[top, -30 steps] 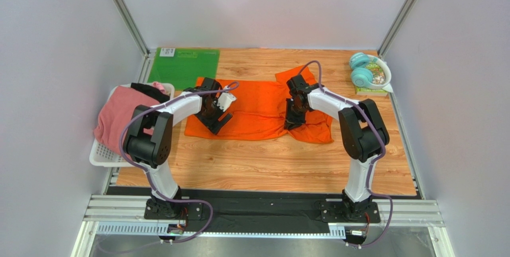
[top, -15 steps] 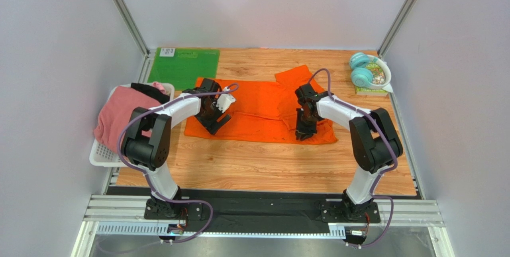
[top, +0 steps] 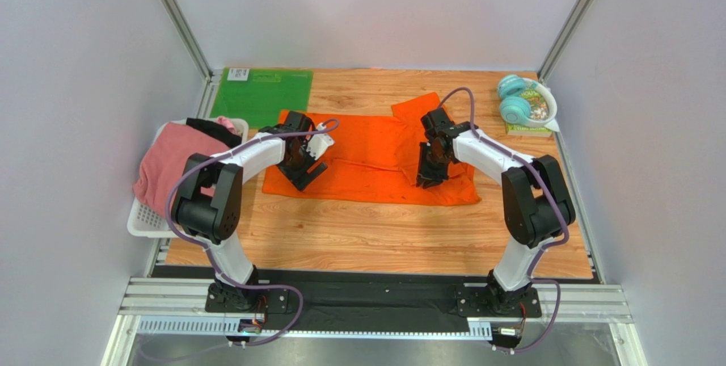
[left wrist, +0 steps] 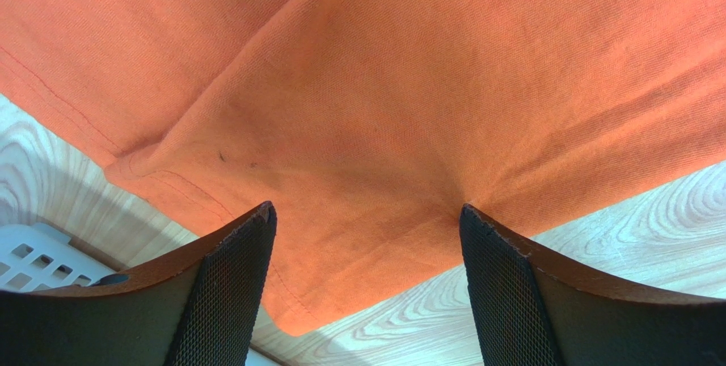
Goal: Fold and stack the t-shirts
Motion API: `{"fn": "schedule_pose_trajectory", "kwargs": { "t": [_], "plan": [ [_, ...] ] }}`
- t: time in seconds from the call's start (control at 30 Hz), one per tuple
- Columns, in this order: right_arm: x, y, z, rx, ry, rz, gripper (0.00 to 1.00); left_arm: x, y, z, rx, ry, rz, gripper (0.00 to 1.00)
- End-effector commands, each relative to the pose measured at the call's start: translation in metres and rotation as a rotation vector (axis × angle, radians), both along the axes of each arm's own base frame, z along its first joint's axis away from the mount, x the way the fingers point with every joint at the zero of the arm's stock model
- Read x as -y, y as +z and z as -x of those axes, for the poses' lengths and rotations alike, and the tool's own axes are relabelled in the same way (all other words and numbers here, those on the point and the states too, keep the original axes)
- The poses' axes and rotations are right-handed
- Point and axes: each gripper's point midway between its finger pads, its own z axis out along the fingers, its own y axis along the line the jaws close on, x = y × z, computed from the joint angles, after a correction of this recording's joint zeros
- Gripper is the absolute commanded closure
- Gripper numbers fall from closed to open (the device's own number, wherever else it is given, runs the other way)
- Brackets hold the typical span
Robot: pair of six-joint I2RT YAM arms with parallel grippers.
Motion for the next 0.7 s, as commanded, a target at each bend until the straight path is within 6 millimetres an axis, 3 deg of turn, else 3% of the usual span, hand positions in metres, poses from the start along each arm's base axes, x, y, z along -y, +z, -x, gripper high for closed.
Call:
{"fn": "schedule_pose_trajectory", "kwargs": {
  "t": [0.0,0.4,0.67],
  "plan": [
    [-0.016,0.000,-0.007,0.004,0.005,-0.058,0.74,0.001,0.013,-0.005,0.039,-0.017,0.005,0.16],
    [-0.022,-0.012,-0.015,-0.006,-0.003,-0.062,0.74,-0.002,0.012,-0.004,0.038,-0.021,-0.010,0.16],
    [-0.024,0.000,-0.030,0.033,-0.004,-0.056,0.77,-0.003,0.007,0.000,0.029,-0.019,-0.013,0.16]
  ]
}}
